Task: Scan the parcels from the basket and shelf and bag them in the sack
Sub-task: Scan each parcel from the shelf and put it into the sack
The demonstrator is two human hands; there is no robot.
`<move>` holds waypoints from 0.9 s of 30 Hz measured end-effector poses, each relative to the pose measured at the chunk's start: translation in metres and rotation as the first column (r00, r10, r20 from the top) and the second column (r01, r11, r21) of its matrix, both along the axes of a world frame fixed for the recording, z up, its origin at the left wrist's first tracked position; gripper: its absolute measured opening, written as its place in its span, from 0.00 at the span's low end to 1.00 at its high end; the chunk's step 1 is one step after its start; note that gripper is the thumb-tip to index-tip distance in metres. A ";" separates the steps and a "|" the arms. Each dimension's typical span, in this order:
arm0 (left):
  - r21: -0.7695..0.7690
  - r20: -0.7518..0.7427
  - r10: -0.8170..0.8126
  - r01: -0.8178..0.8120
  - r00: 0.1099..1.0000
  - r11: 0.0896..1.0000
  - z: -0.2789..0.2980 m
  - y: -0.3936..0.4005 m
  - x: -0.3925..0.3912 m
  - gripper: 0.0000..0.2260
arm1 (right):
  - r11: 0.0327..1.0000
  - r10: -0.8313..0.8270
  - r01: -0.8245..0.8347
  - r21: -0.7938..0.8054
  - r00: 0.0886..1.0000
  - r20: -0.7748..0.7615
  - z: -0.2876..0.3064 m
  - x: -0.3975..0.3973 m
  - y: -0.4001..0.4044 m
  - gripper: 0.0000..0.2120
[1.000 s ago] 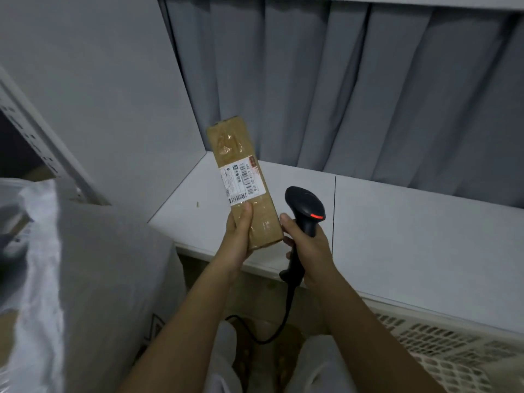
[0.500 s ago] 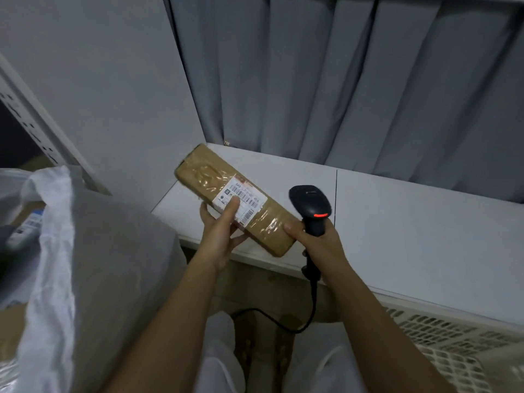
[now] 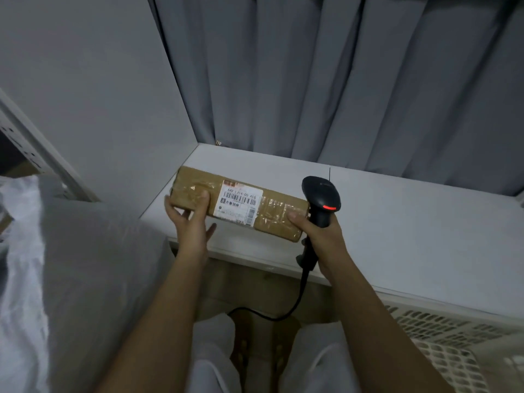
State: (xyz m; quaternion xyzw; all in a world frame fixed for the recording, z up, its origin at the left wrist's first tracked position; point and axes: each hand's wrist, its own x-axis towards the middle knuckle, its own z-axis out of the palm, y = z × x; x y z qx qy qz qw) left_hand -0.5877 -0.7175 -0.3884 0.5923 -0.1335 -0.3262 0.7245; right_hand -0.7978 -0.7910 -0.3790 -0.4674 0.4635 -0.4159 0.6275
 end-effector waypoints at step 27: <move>0.059 -0.097 -0.171 0.177 0.981 0.982 -0.036 -0.020 -0.003 0.23 | 0.980 0.197 -0.175 0.096 0.915 -0.351 0.002 -0.016 0.007 0.13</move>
